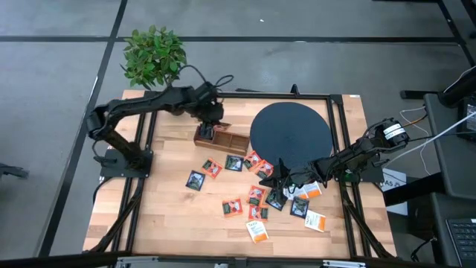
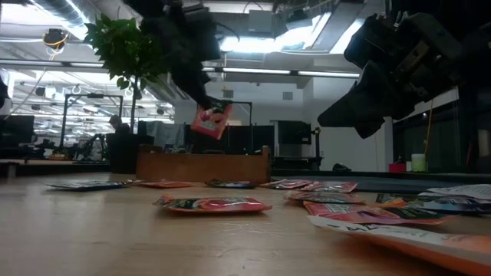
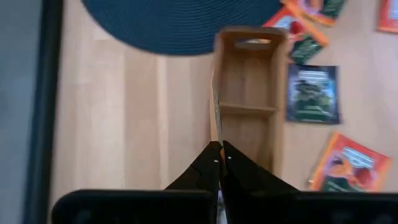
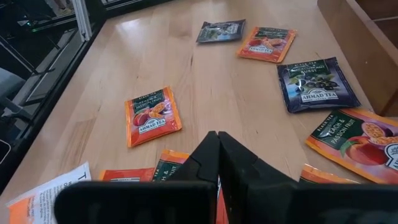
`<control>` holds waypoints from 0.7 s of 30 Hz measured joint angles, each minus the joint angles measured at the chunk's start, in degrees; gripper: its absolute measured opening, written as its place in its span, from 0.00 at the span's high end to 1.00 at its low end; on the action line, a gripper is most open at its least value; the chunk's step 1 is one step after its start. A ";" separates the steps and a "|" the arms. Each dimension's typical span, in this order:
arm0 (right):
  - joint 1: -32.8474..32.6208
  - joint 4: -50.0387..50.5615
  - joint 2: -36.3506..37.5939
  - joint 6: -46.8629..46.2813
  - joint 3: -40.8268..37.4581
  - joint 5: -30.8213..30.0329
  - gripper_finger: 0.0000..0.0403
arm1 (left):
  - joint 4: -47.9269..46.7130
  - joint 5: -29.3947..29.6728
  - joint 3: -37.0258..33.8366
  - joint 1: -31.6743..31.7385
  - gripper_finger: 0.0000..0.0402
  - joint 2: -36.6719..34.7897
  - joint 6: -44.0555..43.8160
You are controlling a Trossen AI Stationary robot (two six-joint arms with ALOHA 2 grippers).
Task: Pick & Place Tea
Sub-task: Put the orange tea bag into the middle section of the wooden organizer
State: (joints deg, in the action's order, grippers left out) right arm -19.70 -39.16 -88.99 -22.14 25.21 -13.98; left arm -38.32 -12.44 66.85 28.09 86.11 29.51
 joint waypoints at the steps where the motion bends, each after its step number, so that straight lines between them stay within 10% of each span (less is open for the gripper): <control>1: 0.02 0.01 0.00 -0.06 0.00 0.00 0.98 | 2.59 -1.29 -1.87 0.28 1.00 -1.05 0.01; 21: 0.09 -0.82 0.00 -0.23 0.02 -4.44 0.98 | 26.17 -6.37 -18.75 1.76 1.00 -4.22 2.76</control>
State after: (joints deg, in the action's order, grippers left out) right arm -19.62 -39.97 -88.99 -22.37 25.23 -18.41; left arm -12.15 -18.81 48.10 29.85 81.89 32.27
